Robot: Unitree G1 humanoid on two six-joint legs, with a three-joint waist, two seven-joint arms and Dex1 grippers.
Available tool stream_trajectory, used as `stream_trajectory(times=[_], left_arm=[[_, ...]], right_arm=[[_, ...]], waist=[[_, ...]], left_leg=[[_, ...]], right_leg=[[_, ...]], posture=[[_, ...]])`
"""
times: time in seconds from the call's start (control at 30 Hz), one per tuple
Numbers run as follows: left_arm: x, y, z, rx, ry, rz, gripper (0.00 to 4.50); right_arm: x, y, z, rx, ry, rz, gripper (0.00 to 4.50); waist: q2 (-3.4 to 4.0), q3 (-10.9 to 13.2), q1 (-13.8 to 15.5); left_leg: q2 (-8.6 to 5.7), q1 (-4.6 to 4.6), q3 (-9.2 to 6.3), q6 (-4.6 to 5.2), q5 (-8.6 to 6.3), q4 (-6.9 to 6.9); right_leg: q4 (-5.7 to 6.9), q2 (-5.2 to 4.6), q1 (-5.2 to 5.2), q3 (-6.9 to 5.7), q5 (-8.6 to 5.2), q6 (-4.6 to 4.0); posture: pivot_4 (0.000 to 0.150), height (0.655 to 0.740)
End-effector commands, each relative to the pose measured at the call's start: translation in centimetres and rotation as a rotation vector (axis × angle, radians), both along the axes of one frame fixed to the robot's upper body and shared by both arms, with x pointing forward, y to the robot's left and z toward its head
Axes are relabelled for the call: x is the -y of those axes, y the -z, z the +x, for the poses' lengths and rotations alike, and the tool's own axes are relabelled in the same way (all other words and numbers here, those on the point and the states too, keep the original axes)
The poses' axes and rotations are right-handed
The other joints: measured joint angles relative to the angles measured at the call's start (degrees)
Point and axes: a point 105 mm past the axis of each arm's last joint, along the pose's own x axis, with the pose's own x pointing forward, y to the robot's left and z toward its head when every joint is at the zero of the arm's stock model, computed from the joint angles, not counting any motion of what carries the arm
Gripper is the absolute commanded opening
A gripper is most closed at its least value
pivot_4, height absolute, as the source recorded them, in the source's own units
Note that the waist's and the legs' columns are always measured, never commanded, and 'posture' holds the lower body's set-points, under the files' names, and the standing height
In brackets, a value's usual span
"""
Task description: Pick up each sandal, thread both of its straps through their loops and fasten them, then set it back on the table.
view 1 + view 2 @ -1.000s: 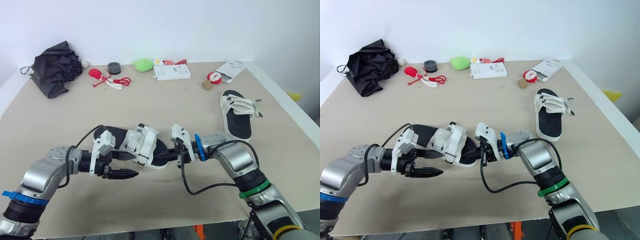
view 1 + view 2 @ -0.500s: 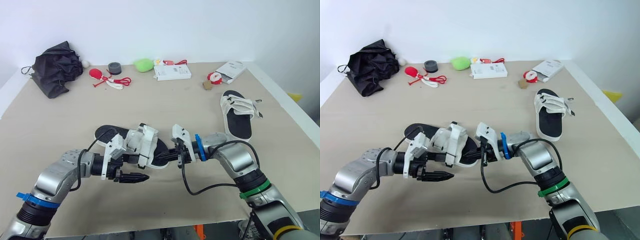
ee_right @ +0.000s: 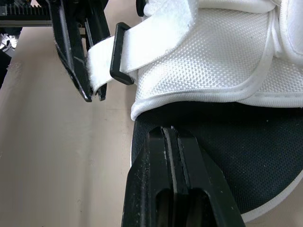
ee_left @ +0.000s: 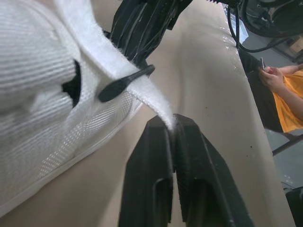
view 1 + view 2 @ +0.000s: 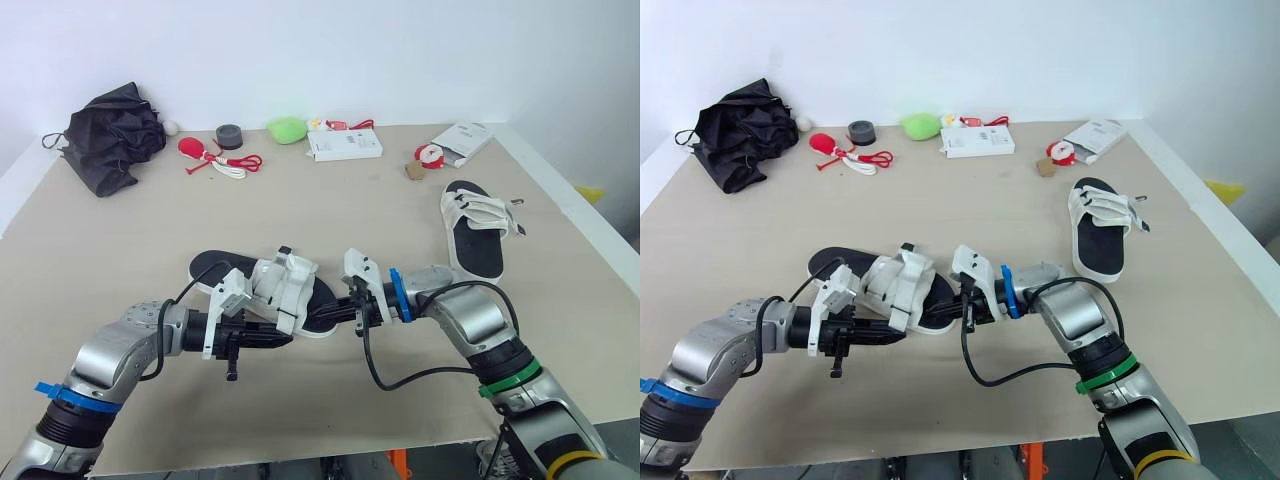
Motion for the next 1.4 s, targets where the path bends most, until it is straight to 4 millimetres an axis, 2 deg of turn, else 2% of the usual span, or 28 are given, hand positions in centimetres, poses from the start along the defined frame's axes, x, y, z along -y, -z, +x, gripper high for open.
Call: stream_trajectory(times=[0.03, 0.23, 0.33, 0.4, 0.47, 0.6, 0.7, 0.77, 0.87, 0.97, 1.07, 1.27, 1.4], left_arm=[[0.1, 0.0, -1.4, -0.060, 0.099, 0.035, 0.03], [-0.8, -0.8, -5.5, -0.201, 0.350, 0.123, 0.03], [-0.8, -1.6, -5.9, -0.211, 0.396, 0.118, 0.03], [-0.2, -3.0, -5.5, -0.220, 0.397, 0.057, 0.03], [0.7, -4.5, -4.9, -0.241, 0.389, -0.017, 0.03], [3.0, -7.8, -1.1, -0.255, 0.251, -0.207, 0.03], [3.4, -8.3, 2.6, -0.316, 0.055, -0.269, 0.03], [3.3, -8.5, 4.2, -0.386, -0.028, -0.294, 0.03], [3.0, -7.5, 5.8, -0.517, -0.133, -0.270, 0.03], [2.7, -5.9, 5.7, -0.597, -0.180, -0.197, 0.03], [2.1, -4.3, 6.5, -0.680, -0.278, -0.169, 0.03], [1.8, -1.9, 6.6, -0.657, -0.386, -0.051, 0.03], [1.7, -1.4, 7.7, -0.601, -0.465, -0.029, 0.03]], right_arm=[[0.5, 1.4, -0.4, -0.046, 0.011, -0.051, 0.00], [0.7, 1.4, -0.3, -0.044, 0.012, -0.057, 0.00], [0.7, 1.4, -0.3, -0.043, 0.014, -0.060, 0.00], [0.7, 1.4, -0.4, -0.044, 0.013, -0.061, 0.00], [0.8, 1.4, -0.4, -0.044, 0.012, -0.062, 0.00], [0.7, 1.4, -0.3, -0.041, 0.012, -0.067, 0.00], [0.6, 1.4, -0.3, -0.040, 0.010, -0.067, 0.00], [0.6, 1.5, -0.3, -0.040, 0.011, -0.067, 0.00], [0.6, 1.5, -0.4, -0.041, 0.011, -0.064, 0.00], [0.5, 1.6, -0.4, -0.040, 0.011, -0.064, 0.00], [0.5, 1.6, -0.4, -0.042, 0.014, -0.058, 0.00], [0.5, 1.7, -0.5, -0.045, 0.016, -0.055, 0.00], [0.4, 1.7, -0.5, -0.045, 0.018, -0.053, 0.00]], waist=[[0.00, 0.0, 0.0], [0.00, 0.0, 0.0], [0.00, 0.0, 0.0], [0.00, 0.0, 0.0], [-0.01, 0.0, 0.0], [-0.03, 0.0, 0.1], [-0.04, 0.0, -0.2], [-0.10, 0.0, -0.1], [-0.10, 0.0, -0.1], [-0.09, 0.0, -0.2], [-0.09, 0.0, -0.1], [-0.07, 0.0, -0.1], [-0.06, 0.0, -0.1]], left_leg=[[0.00, 0.00, 0.00, 0.00, 0.00, 0.00], [-0.01, -0.02, 0.00, -0.01, -0.01, -0.01], [-0.02, -0.01, -0.01, -0.01, -0.01, 0.00], [-0.02, 0.00, -0.02, -0.01, -0.01, 0.00], [-0.04, -0.02, -0.02, -0.01, -0.01, 0.01], [-0.16, -0.04, -0.15, 0.00, -0.01, 0.11], [-0.21, 0.00, -0.11, 0.02, -0.01, 0.15], [-0.21, -0.02, -0.14, 0.03, -0.01, 0.17], [-0.20, -0.01, -0.16, 0.02, 0.00, 0.18], [-0.21, 0.03, -0.14, 0.01, 0.00, 0.18], [-0.22, 0.06, -0.15, -0.02, 0.02, 0.19], [-0.21, 0.33, -0.16, -0.05, 0.03, 0.19], [-0.23, 0.65, -0.16, -0.06, 0.02, 0.18]], right_leg=[[0.00, 0.01, 0.00, 0.00, 0.00, 0.00], [0.00, -0.01, -0.02, 0.00, -0.01, -0.02], [0.00, -0.01, -0.01, -0.01, -0.02, -0.03], [0.00, -0.01, 0.00, -0.01, -0.02, -0.03], [0.00, 0.00, 0.00, 0.00, -0.02, -0.02], [0.03, 0.06, 0.08, -0.07, -0.02, 0.08], [0.04, 0.05, 0.11, 0.05, 0.03, 0.18], [0.05, 0.05, 0.10, 0.03, 0.05, 0.20], [0.09, 0.02, 0.10, 0.02, 0.05, 0.20], [0.13, -0.02, 0.11, 0.03, 0.05, 0.20], [0.16, -0.09, 0.14, 0.02, 0.05, 0.19], [0.19, -0.17, 0.42, 0.01, 0.04, 0.17], [0.19, -0.21, 0.75, 0.00, 0.03, 0.15]], posture=[[0.150, 0.7400], [0.150, 0.7400], [0.150, 0.7400], [0.150, 0.7400], [0.150, 0.7400], [0.150, 0.7400], [0.150, 0.7400], [0.150, 0.7400], [0.150, 0.7400], [0.150, 0.7400], [0.150, 0.7400], [0.150, 0.7400], [0.150, 0.7400]])
